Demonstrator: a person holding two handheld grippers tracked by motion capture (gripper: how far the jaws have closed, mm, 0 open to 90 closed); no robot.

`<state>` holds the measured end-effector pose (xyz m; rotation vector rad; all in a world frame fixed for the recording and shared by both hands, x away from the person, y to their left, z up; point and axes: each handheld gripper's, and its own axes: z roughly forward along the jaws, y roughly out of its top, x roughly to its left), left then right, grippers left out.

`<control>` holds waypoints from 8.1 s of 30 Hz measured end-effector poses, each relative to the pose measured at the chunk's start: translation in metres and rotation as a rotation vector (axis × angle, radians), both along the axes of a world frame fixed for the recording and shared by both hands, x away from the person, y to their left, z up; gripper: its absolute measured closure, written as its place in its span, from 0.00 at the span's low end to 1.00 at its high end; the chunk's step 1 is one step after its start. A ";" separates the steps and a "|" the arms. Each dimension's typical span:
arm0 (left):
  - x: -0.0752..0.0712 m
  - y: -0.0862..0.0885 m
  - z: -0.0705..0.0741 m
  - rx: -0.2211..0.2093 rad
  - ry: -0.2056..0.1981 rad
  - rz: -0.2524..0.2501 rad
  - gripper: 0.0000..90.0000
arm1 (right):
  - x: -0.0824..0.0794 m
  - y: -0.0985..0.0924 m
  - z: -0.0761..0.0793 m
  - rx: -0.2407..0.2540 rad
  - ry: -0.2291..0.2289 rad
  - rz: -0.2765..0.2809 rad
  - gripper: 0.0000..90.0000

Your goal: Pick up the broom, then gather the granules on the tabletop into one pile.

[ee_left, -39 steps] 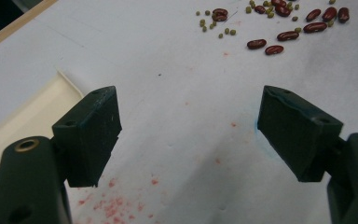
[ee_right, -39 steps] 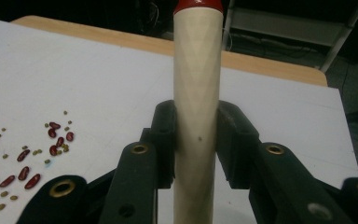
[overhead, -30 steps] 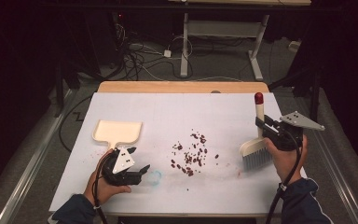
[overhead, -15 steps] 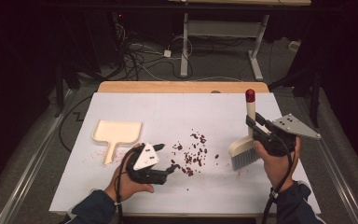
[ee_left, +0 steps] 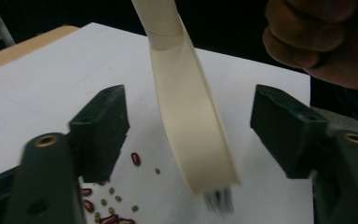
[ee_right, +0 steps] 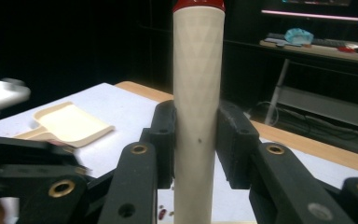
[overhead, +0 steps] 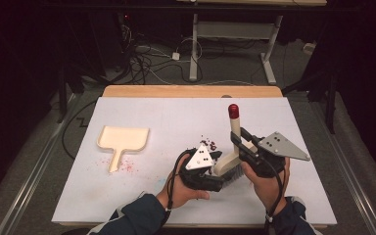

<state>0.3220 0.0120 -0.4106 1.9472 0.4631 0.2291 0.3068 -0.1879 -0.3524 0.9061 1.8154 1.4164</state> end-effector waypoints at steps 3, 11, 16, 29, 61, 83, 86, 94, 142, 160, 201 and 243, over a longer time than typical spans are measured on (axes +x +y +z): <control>0.003 0.001 -0.002 -0.008 0.017 0.000 0.40 | -0.003 0.004 0.000 0.007 0.004 0.016 0.78; 0.005 0.010 -0.004 -0.011 0.003 0.000 0.66 | -0.012 0.013 0.001 0.013 -0.011 0.057 0.78; 0.009 0.024 0.004 0.007 -0.021 -0.048 0.73 | -0.014 0.008 0.003 0.017 -0.074 0.117 0.75; 0.004 0.063 0.009 0.103 -0.045 -0.173 0.73 | 0.004 -0.017 0.006 -0.219 0.065 0.510 0.50; -0.008 0.071 0.004 0.206 -0.088 -0.328 0.64 | 0.009 0.025 -0.050 -0.441 0.253 0.803 0.74; -0.010 0.151 0.007 0.212 -0.240 0.204 0.22 | 0.033 -0.027 -0.030 -0.355 0.235 0.438 0.75; -0.011 0.166 -0.004 0.247 -0.219 0.251 0.22 | 0.035 -0.036 -0.027 -0.351 0.229 0.378 0.75; -0.017 0.188 -0.026 0.316 -0.165 0.318 0.23 | 0.043 -0.058 -0.022 -0.314 0.227 0.274 0.75; -0.027 0.205 -0.045 0.331 -0.093 0.348 0.24 | 0.068 -0.090 -0.032 -0.312 0.255 0.034 0.75; -0.030 0.207 -0.047 0.340 -0.088 0.328 0.22 | 0.075 -0.085 -0.037 -0.338 0.271 0.015 0.75; -0.027 0.211 -0.050 0.325 -0.029 0.284 0.20 | 0.123 0.044 -0.098 -0.547 0.156 0.271 0.75; -0.026 0.214 -0.050 0.336 -0.021 0.273 0.20 | 0.112 0.101 -0.089 -0.647 0.038 0.567 0.75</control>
